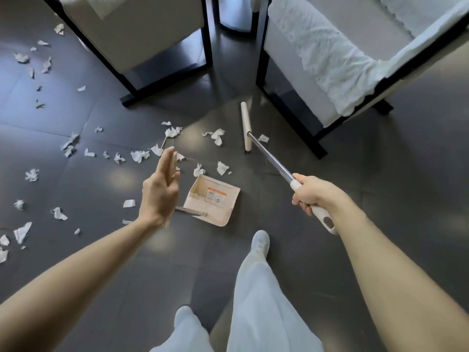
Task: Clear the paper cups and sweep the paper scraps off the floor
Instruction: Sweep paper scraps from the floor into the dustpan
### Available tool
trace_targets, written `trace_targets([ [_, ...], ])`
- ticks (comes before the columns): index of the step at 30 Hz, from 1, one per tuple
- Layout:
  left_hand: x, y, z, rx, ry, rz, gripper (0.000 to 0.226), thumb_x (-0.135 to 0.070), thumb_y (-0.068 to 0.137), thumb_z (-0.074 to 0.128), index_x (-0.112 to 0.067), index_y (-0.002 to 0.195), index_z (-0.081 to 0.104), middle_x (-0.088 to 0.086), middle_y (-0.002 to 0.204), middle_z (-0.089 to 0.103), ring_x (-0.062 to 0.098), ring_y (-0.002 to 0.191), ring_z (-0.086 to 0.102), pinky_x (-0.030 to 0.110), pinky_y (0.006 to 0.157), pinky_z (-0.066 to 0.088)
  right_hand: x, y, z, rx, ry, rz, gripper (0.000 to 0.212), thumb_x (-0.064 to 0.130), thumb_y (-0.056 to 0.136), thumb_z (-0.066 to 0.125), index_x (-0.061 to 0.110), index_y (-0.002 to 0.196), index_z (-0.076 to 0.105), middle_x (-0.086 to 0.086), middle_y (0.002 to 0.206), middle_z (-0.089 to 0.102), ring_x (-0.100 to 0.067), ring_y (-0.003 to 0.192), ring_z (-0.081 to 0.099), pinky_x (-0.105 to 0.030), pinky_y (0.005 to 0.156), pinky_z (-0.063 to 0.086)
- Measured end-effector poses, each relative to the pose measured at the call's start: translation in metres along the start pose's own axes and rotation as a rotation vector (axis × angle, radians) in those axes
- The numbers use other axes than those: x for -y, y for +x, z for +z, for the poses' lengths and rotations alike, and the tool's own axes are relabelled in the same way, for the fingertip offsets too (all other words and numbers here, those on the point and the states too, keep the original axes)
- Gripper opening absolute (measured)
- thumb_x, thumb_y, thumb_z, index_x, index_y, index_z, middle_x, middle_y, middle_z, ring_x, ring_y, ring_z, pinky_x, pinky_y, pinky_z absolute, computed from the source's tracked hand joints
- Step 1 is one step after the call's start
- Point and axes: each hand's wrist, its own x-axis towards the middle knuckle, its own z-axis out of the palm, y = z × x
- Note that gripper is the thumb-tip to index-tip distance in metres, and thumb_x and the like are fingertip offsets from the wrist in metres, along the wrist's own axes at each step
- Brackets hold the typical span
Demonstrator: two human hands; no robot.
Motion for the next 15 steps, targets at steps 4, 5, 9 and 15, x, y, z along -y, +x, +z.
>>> trace_targets([
  [4,-0.033,0.038,0.031,-0.060,-0.093,-0.073,0.057,-0.003,0.096,0.051,-0.028,0.145,0.040,-0.022,0.124,0.048,-0.013,0.107,0.049,-0.008,0.085,0.026,0.032,0.052,-0.064,-0.143,-0.386,-0.015,0.069,-0.009,0.074,0.049,0.015,0.138,0.037,-0.015,0.093,0.061,-0.032,0.085,0.058,-0.044,0.076,0.055],
  [5,-0.038,0.048,0.036,-0.063,-0.102,-0.083,0.057,-0.002,0.095,0.051,-0.028,0.145,0.040,-0.023,0.124,0.048,-0.017,0.110,0.045,-0.009,0.087,0.025,0.040,0.063,-0.075,-0.165,-0.446,-0.014,0.067,-0.009,0.073,0.048,0.015,0.135,0.038,-0.014,0.094,0.060,-0.033,0.086,0.058,-0.040,0.071,0.055],
  [9,-0.047,0.072,0.038,-0.100,-0.093,-0.117,0.056,0.003,0.094,0.051,-0.023,0.142,0.044,-0.019,0.124,0.048,-0.017,0.115,0.039,-0.010,0.085,0.025,0.067,0.102,-0.097,-0.137,-0.612,-0.019,0.064,-0.009,0.074,0.049,0.010,0.134,0.038,-0.013,0.096,0.052,-0.027,0.073,0.049,-0.030,0.054,0.040],
  [15,-0.036,0.083,0.032,-0.157,-0.082,-0.155,0.056,0.003,0.094,0.051,-0.020,0.144,0.041,-0.014,0.127,0.049,-0.020,0.117,0.035,-0.010,0.088,0.024,0.107,0.111,-0.073,0.059,-0.670,-0.116,0.073,-0.010,0.070,0.058,0.005,0.138,0.036,-0.017,0.107,0.059,-0.031,0.077,0.053,-0.030,0.056,0.045],
])
